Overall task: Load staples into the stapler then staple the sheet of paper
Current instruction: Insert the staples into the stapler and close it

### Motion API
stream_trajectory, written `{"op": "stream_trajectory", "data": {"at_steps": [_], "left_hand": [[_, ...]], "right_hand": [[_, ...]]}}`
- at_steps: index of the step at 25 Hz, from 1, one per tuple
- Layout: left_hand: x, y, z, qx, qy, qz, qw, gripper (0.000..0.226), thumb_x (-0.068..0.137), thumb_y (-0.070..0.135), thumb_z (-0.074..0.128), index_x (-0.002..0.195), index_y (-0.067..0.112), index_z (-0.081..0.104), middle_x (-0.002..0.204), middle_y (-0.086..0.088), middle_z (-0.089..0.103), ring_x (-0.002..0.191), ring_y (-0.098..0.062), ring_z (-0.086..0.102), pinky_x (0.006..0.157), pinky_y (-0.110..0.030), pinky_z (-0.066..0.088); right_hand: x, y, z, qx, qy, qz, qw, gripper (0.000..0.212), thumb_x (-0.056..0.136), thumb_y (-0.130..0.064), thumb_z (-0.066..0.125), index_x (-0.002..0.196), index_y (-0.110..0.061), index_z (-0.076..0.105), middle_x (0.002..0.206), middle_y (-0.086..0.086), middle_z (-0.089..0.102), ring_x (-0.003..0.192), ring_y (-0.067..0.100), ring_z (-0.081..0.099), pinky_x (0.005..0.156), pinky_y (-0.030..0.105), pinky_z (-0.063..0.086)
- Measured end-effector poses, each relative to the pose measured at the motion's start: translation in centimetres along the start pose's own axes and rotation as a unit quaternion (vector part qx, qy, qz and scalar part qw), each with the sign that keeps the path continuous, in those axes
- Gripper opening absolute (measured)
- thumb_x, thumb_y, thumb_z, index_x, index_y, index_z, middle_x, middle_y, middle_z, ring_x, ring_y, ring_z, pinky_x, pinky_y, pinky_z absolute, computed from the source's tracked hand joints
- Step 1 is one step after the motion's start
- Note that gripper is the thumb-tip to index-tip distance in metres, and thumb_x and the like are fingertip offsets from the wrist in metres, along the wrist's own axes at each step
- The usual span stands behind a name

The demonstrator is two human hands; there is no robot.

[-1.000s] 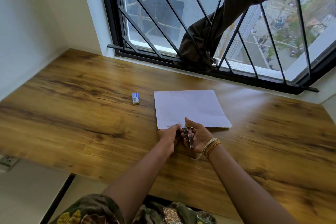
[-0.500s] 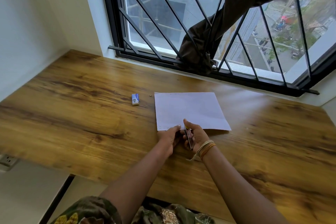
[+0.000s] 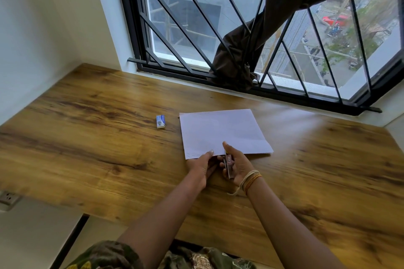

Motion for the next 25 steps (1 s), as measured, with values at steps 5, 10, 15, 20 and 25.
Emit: {"op": "stream_trajectory", "data": {"at_steps": [5, 10, 15, 20, 25], "left_hand": [[0.1, 0.0, 0.0, -0.009, -0.001, 0.0, 1.0, 0.025, 0.081, 0.008, 0.072, 0.102, 0.001, 0.062, 0.1, -0.019, 0.072, 0.086, -0.028, 0.072, 0.068, -0.033, 0.059], [0.1, 0.1, -0.1, -0.007, -0.013, -0.002, 1.0, 0.016, 0.08, 0.006, 0.074, 0.091, 0.001, 0.064, 0.092, -0.018, 0.073, 0.082, -0.027, 0.072, 0.059, -0.029, 0.059], [-0.1, 0.1, -0.2, 0.005, -0.035, -0.009, 0.999, 0.015, 0.079, 0.004, 0.074, 0.09, -0.001, 0.066, 0.084, -0.015, 0.073, 0.077, -0.024, 0.072, 0.061, -0.027, 0.06], [-0.5, 0.1, -0.2, 0.004, -0.044, -0.009, 0.999, 0.012, 0.08, 0.004, 0.074, 0.087, -0.002, 0.067, 0.068, -0.01, 0.075, 0.061, -0.018, 0.073, 0.052, -0.024, 0.057], [-0.7, 0.1, -0.1, 0.01, -0.036, -0.004, 0.999, 0.018, 0.08, 0.005, 0.074, 0.093, -0.006, 0.067, 0.082, -0.016, 0.073, 0.067, -0.021, 0.072, 0.053, -0.024, 0.058]], "right_hand": [[-0.2, -0.3, -1.3, -0.004, -0.003, -0.002, 1.0, 0.053, 0.073, -0.053, 0.073, 0.104, -0.012, 0.06, 0.073, 0.002, 0.065, 0.053, 0.011, 0.057, 0.039, 0.019, 0.043], [0.0, -0.1, -0.9, -0.031, -0.018, 0.003, 0.999, 0.055, 0.075, -0.054, 0.07, 0.106, -0.01, 0.057, 0.077, 0.002, 0.064, 0.055, 0.01, 0.056, 0.038, 0.018, 0.043], [0.0, -0.3, -0.6, -0.047, -0.027, 0.001, 0.999, 0.056, 0.074, -0.054, 0.071, 0.105, -0.009, 0.06, 0.075, 0.002, 0.065, 0.055, 0.01, 0.056, 0.04, 0.018, 0.042], [0.2, -0.1, -0.2, -0.032, -0.026, 0.014, 0.999, 0.055, 0.073, -0.054, 0.072, 0.101, -0.009, 0.06, 0.072, 0.001, 0.063, 0.053, 0.009, 0.054, 0.039, 0.018, 0.042], [0.5, 0.2, 0.0, -0.026, -0.025, 0.022, 0.999, 0.052, 0.075, -0.054, 0.071, 0.098, -0.008, 0.061, 0.07, 0.0, 0.063, 0.052, 0.009, 0.054, 0.037, 0.018, 0.041]]}}
Point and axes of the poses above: each hand's wrist, its own x-axis towards the middle knuckle, its own z-axis out of the palm, y = z × x, the point moved 2 cm from there along x, towards the middle knuckle
